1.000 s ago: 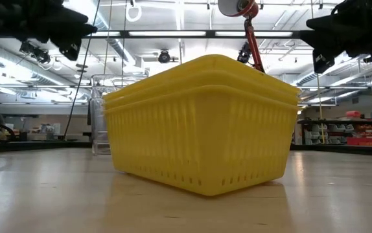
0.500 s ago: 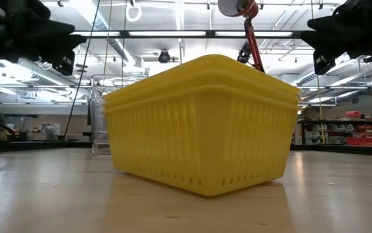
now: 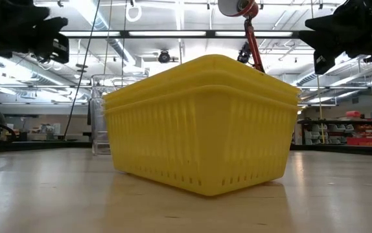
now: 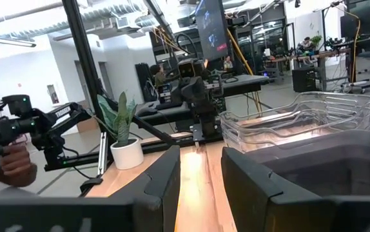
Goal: Stack baskets by color
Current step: Return to Home Position
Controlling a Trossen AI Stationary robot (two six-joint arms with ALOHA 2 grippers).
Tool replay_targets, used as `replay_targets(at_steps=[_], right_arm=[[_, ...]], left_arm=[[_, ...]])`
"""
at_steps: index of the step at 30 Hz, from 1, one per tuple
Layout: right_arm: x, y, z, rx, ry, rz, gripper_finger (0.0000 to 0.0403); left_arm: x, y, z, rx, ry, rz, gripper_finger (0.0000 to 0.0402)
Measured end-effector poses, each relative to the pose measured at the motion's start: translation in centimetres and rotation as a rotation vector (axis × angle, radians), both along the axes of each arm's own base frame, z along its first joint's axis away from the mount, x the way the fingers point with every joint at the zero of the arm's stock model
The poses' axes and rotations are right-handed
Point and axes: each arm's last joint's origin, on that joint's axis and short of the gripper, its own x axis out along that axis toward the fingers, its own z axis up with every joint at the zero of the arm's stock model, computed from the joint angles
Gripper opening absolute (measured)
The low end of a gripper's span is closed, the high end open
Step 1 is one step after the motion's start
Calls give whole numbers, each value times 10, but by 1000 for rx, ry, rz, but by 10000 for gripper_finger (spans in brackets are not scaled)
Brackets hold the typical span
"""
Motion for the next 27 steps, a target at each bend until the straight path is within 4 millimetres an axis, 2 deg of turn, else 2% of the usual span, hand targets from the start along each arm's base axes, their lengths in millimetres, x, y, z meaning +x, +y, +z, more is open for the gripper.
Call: replay_targets(at_steps=[8,15,27], right_arm=[[0,0,0,1,0,0,119],[0,0,0,1,0,1,119],[0,0,0,1,0,1,119]], left_arm=[[-2,-5,-4,-21,57,-189,116],[-2,-5,-4,-188,129,-212,116],[-2,-5,-4,-202,134,-213,117]])
